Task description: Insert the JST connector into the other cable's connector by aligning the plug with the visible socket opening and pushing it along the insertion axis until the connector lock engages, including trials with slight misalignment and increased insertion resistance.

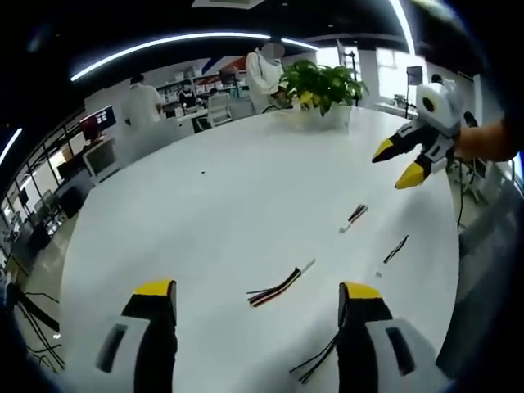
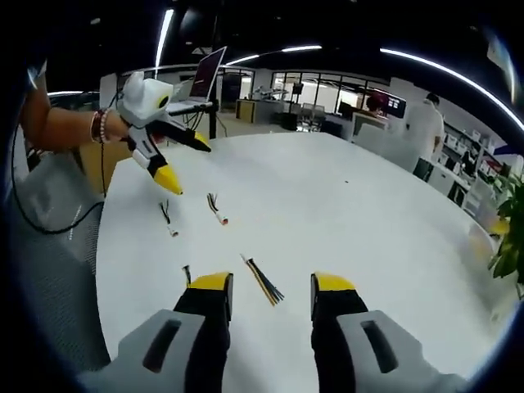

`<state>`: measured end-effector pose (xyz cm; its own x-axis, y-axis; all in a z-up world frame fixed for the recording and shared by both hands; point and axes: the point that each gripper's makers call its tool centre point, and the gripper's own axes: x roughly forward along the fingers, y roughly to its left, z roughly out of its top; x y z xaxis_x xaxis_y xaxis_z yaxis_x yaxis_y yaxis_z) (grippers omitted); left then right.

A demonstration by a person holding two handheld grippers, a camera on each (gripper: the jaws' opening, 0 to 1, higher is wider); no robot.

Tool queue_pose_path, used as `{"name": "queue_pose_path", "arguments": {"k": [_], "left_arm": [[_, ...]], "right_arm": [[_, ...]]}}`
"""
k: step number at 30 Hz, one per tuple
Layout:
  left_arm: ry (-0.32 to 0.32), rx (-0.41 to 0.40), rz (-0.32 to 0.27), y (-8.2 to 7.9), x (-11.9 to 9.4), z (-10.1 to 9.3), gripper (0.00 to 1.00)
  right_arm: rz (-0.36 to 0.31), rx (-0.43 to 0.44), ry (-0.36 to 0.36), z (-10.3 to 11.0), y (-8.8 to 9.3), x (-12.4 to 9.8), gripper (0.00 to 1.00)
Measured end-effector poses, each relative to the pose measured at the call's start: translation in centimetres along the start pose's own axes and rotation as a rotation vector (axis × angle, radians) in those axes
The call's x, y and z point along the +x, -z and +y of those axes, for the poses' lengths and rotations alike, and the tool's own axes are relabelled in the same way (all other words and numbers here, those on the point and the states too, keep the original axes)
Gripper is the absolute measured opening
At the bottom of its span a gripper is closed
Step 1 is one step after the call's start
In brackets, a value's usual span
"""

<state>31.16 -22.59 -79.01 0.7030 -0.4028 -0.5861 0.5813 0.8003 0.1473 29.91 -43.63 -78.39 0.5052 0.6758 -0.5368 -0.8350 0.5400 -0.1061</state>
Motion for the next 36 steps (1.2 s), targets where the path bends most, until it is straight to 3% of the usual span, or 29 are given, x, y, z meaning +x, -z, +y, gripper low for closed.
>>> {"name": "queue_pose_path", "arguments": {"k": [7, 16, 22, 28, 36], "left_arm": [[0.07, 0.045, -0.048, -0.9, 2.0, -1.2, 0.76], [0.156, 0.101, -0.067, -0.1, 4.5, -2.4, 0.71], [0.186, 0.084, -0.057, 0.5, 5.6, -3.0, 0.66], [0.211, 0.098, -0.055, 0.8, 6.3, -3.6, 0.57], [0.249, 0.115, -0.048, 1.0, 6.2, -4.4, 0.37]], "right_arm": [[0.003, -0.003, -0.039, -0.1, 0.1, 1.4, 0.35], [0.012, 0.004, -0.081, -0.3, 0.6, 2.7, 0.34], [0.013, 0.008, -0.106, -0.1, 0.6, 3.8, 0.33], [0.014, -0.007, -0.136, 0.5, 0.7, 5.3, 0.3], [-0.024, -0.019, -0.208, 2.1, 0.9, 6.7, 0.25]]}}
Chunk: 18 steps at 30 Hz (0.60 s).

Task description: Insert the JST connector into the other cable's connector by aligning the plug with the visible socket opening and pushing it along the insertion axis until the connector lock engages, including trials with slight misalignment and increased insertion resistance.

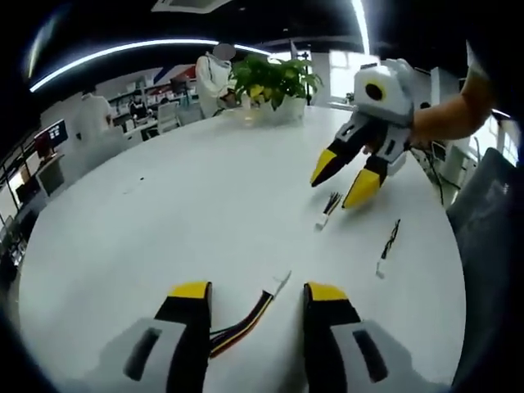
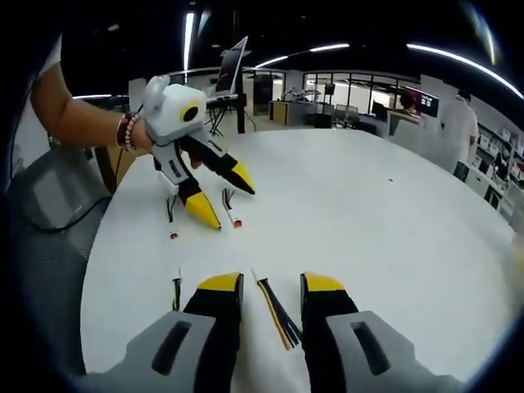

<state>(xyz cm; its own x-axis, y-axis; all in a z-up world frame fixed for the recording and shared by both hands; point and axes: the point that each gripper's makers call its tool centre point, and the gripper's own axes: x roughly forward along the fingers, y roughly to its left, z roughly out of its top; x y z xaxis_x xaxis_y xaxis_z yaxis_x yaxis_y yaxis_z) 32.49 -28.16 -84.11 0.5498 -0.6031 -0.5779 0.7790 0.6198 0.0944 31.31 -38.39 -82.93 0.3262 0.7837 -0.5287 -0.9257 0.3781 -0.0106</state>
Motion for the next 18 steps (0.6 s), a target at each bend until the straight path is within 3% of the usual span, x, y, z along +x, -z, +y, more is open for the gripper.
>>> {"name": "queue_pose_path", "arguments": {"k": [5, 7, 13, 15, 18], "left_arm": [[0.035, 0.01, -0.016, -0.1, 0.1, -0.6, 0.29], [0.062, 0.01, -0.027, -0.1, 0.3, -0.9, 0.3], [0.141, 0.036, -0.088, -0.3, 0.2, -1.4, 0.28], [0.19, 0.069, -0.137, -0.7, 0.1, -1.9, 0.28], [0.227, 0.049, -0.159, -0.5, 0.1, -1.9, 0.26]], "right_arm": [[-0.055, -0.056, -0.097, 1.3, -0.5, 0.6, 0.17], [-0.075, -0.057, -0.142, 1.8, -0.4, 0.6, 0.19], [-0.094, -0.083, -0.195, 1.9, 0.4, 0.7, 0.21], [-0.096, -0.093, -0.211, 2.0, 0.7, 0.7, 0.22], [-0.11, -0.086, -0.226, 1.9, 0.8, 0.9, 0.22]]}}
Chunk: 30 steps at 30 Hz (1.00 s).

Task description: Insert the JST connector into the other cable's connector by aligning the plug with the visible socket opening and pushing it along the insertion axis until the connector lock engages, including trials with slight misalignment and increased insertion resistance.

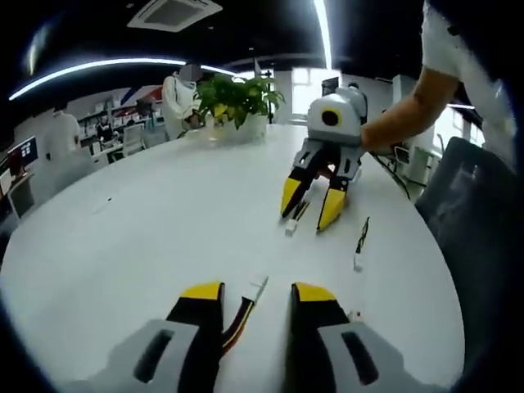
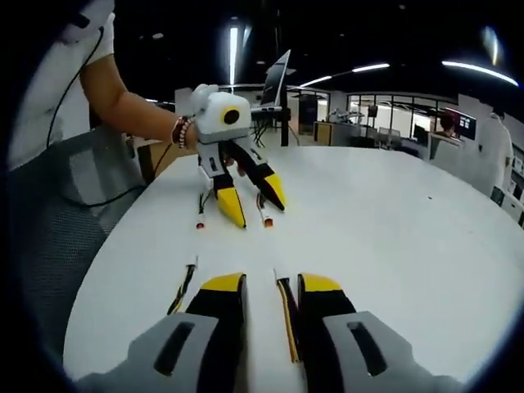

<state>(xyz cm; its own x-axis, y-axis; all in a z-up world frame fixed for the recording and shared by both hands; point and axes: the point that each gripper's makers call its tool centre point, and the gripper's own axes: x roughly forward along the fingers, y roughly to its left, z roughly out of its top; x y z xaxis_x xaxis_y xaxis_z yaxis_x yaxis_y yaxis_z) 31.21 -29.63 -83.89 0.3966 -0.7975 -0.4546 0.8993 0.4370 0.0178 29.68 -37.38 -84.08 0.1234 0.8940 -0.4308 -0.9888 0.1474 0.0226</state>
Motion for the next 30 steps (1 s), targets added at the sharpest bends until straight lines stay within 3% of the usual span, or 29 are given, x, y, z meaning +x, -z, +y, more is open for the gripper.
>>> {"name": "queue_pose_path", "arguments": {"k": [4, 5, 6, 17, 23, 30], "left_arm": [[0.043, -0.071, -0.037, 0.3, 0.0, 0.1, 0.25], [0.049, -0.036, -0.076, -0.3, 0.1, 0.2, 0.24], [0.07, -0.085, -0.064, 0.0, 0.2, -0.2, 0.23], [0.137, -0.127, -0.141, -0.4, 0.0, -1.0, 0.1], [0.151, -0.12, -0.141, -0.4, -0.3, -1.8, 0.02], [0.16, -0.121, -0.14, 0.0, -0.6, -1.4, 0.01]], "right_arm": [[-0.03, -0.001, -0.016, -0.2, -0.1, 0.0, 0.22], [-0.038, 0.001, -0.017, -0.3, -0.2, 0.0, 0.21], [-0.046, 0.007, -0.017, -0.5, -0.2, 0.0, 0.2], [-0.094, 0.045, -0.044, -1.0, 0.3, -0.4, 0.15], [-0.103, 0.041, -0.049, -1.0, 0.4, -0.6, 0.09], [-0.098, 0.007, -0.062, -0.5, 0.3, -0.4, 0.03]]}}
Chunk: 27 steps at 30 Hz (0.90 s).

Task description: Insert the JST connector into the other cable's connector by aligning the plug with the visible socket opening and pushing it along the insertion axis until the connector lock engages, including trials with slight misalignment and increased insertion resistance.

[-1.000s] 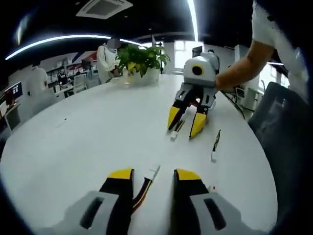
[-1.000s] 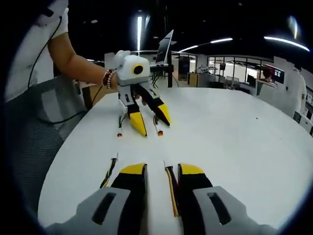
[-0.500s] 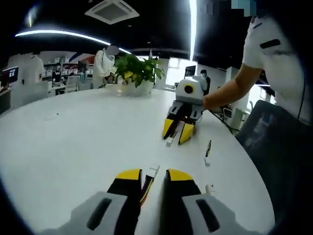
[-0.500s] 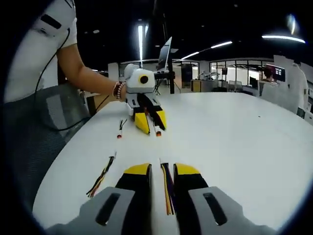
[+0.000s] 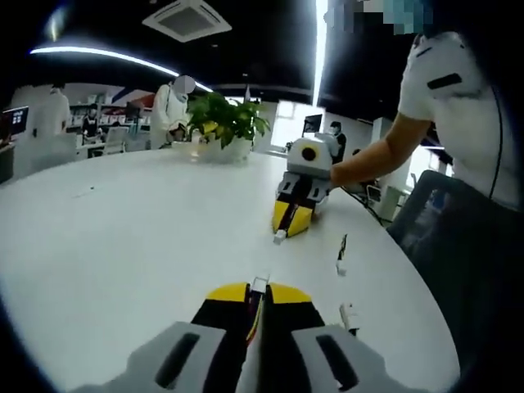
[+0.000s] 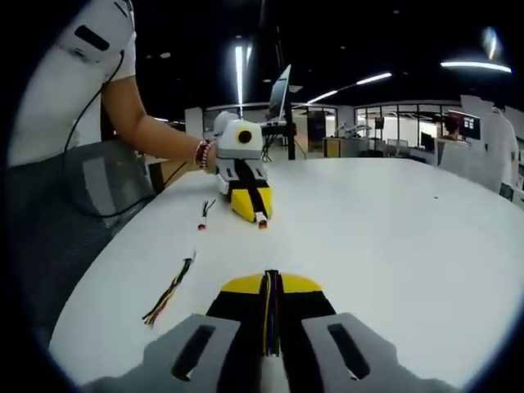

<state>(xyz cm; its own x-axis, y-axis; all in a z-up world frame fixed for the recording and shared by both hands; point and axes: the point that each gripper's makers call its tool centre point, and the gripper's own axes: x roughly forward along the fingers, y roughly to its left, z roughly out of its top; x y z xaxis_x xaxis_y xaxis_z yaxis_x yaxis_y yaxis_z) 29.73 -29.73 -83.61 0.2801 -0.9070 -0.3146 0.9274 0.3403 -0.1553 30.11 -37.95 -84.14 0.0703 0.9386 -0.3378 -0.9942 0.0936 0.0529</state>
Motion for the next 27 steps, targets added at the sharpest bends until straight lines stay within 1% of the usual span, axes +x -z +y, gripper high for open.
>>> {"name": "queue_pose_path", "arguments": {"k": [3, 8, 10, 12, 14, 17, 18, 20, 22, 27], "left_arm": [[0.002, -0.001, 0.004, -0.1, 0.1, -0.2, 0.0], [0.011, 0.017, 0.031, 0.0, 0.1, 0.2, 0.0], [0.015, 0.036, 0.05, 0.0, 0.1, 0.0, 0.0], [0.021, 0.057, 0.071, 0.3, 0.2, 0.0, 0.0], [0.034, 0.078, 0.095, 0.4, 0.2, -0.4, 0.0], [0.049, 0.102, 0.125, 0.9, -0.2, -0.6, 0.0], [0.052, 0.108, 0.132, 0.6, -0.1, -0.9, 0.0], [0.053, 0.128, 0.143, 0.5, -0.2, -0.7, 0.0], [0.057, 0.147, 0.155, 0.1, -0.1, -1.0, 0.0], [0.063, 0.192, 0.158, -1.3, -0.2, -1.4, 0.0]], "right_arm": [[0.004, -0.008, -0.001, 0.0, 0.0, 0.1, 0.03], [0.02, -0.016, -0.005, 0.1, -0.1, 0.2, 0.02], [0.029, -0.015, -0.012, 0.2, -0.1, 0.3, 0.02], [0.037, -0.017, -0.016, 0.3, -0.1, 0.3, 0.02], [0.043, -0.016, -0.022, 0.5, -0.3, 0.2, 0.02], [0.046, -0.011, -0.027, 0.7, -0.7, 0.2, 0.02], [0.05, -0.013, -0.029, 0.8, -0.9, 0.2, 0.02], [0.055, -0.011, -0.034, 0.9, -1.2, 0.2, 0.02], [0.063, -0.016, -0.039, 1.2, -1.5, 0.3, 0.01], [0.075, -0.042, -0.061, 1.9, -2.4, 0.6, 0.01]]}}
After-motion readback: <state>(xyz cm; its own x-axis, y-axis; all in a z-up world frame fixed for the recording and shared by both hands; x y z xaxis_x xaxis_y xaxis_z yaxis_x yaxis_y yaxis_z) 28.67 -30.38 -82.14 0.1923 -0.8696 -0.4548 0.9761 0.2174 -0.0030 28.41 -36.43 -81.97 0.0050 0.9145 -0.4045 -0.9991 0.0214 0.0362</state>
